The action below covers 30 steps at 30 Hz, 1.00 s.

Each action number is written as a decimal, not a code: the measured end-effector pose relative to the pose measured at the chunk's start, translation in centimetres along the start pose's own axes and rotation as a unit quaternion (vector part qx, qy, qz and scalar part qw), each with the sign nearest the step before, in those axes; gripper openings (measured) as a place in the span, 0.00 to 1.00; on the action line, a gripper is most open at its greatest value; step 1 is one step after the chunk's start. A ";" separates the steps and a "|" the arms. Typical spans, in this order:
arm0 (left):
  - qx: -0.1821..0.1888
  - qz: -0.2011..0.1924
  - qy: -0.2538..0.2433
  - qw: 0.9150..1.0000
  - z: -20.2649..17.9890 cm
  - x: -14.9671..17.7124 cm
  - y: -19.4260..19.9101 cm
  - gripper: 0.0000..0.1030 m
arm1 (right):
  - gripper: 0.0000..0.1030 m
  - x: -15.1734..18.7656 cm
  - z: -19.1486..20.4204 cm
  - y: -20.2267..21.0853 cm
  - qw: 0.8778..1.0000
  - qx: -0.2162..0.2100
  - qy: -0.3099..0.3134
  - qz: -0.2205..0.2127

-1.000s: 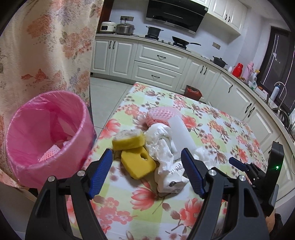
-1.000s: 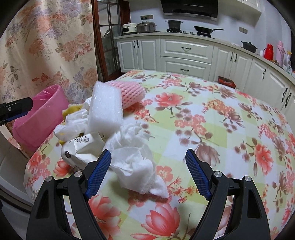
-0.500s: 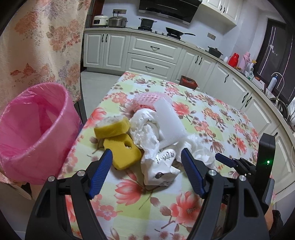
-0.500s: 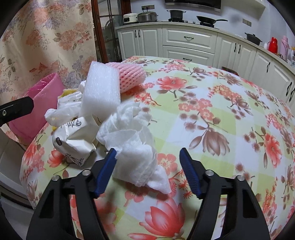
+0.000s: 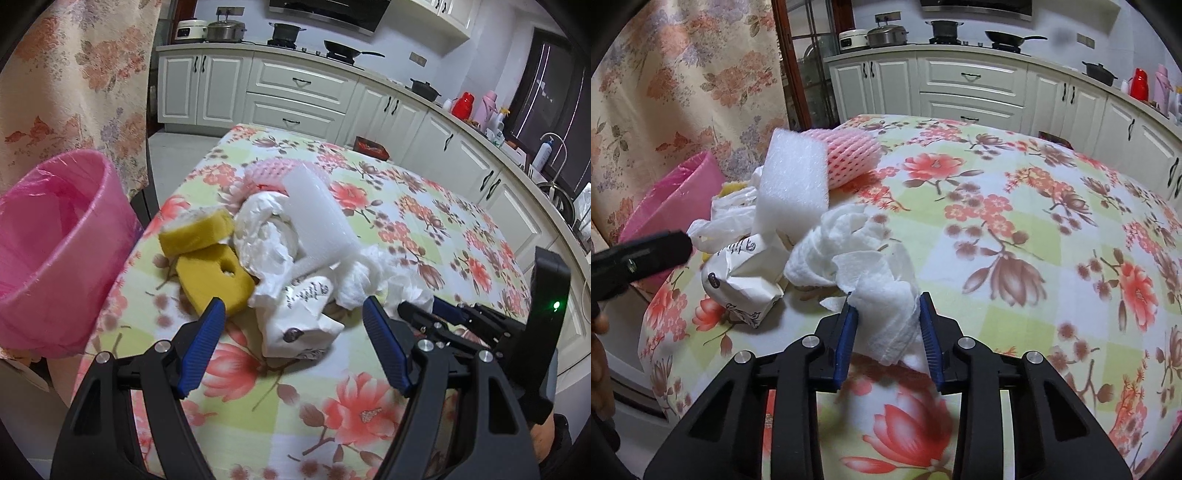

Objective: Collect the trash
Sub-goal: 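Grasp the crumpled tissue with the right tool while the left tool grasps the white wrapper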

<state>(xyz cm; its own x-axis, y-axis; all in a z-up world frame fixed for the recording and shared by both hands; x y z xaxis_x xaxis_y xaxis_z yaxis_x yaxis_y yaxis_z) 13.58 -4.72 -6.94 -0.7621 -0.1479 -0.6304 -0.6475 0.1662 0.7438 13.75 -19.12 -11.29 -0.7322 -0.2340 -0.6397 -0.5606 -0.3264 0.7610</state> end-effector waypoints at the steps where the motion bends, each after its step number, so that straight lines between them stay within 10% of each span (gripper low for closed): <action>1: 0.000 0.003 0.000 1.000 -0.1 0.1 -0.2 0.72 | 0.32 -0.1 -0.2 0.2 1.000 0.001 -0.002 -0.003; 15: -0.008 0.040 0.035 0.999 -0.4 0.9 -4.0 0.70 | 0.32 -1.2 -2.2 2.9 0.999 0.014 -0.013 -0.033; 21: -0.019 0.058 0.044 0.997 0.1 1.4 -5.4 0.44 | 0.32 -1.5 -2.6 3.4 0.999 0.017 -0.016 -0.038; 30: 0.002 0.050 0.024 0.998 -1.0 1.3 -4.2 0.43 | 0.32 -1.7 -3.0 3.7 0.999 0.021 -0.020 -0.044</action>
<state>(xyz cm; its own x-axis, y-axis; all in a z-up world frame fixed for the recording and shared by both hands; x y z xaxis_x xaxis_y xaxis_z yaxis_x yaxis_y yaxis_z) 15.31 -6.55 -10.65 -0.8217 -0.1763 -0.5420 -0.5686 0.1870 0.8011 14.11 -22.68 -7.67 -0.6939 -0.1700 -0.6997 -0.6382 -0.3048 0.7070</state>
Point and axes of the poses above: each gripper's, at about its wrist camera, not at the fingertips, and y roughly against the way its jaws point, z to its left, x to its underside, the point moved 8 cm from there along -y, roughly the way its jaws point, and after that the axes turned 1 degree about z, right-handed, at the moved point
